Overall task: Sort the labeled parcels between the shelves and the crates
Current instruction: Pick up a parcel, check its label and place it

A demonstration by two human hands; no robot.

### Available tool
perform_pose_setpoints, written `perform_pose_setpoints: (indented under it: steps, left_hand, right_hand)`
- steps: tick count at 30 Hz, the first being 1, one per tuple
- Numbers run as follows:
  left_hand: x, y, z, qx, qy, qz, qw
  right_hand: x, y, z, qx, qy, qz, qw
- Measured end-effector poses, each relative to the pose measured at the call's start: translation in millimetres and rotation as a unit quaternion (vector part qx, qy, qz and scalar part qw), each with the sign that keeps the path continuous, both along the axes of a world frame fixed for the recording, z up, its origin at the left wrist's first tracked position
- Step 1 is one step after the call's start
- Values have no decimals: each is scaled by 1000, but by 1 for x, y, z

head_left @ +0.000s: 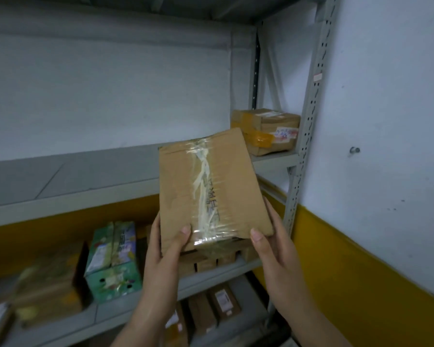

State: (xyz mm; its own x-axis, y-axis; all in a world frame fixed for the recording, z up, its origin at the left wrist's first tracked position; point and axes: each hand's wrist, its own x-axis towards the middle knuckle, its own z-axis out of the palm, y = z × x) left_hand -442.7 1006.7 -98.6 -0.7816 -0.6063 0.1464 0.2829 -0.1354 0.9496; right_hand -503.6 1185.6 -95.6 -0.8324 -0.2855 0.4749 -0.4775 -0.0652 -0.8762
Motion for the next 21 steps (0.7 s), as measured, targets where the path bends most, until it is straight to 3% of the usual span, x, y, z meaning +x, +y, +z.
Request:
perform_pose_setpoints:
  steps: [3,7,11,13,17,19,21]
  left_hand:
    - [15,8,-10,65,-1,-8,998]
    - [34,3,-17,171,12,-50,984]
    - [52,7,-26,268,19,-84,960]
    - [58,15,-31,285,33,-90,954]
    - [66,27,-34,246,38,-97,964]
    - [67,27,-28,175,33,-82,981]
    - [64,22,-19,35,21,-30,999]
  right_hand:
    - [13,17,1,6,-12,50,999]
    - [15,40,20,-100,-95,149,979]
    - [17,53,27,9,-67,34,997]
    - [20,53,19,7,-131,27,991]
    - [22,48,-2,-124,-309,136,933]
    - [22,50,-6,-184,-333,148,913]
    - [23,54,-5,-214,-312,140,915]
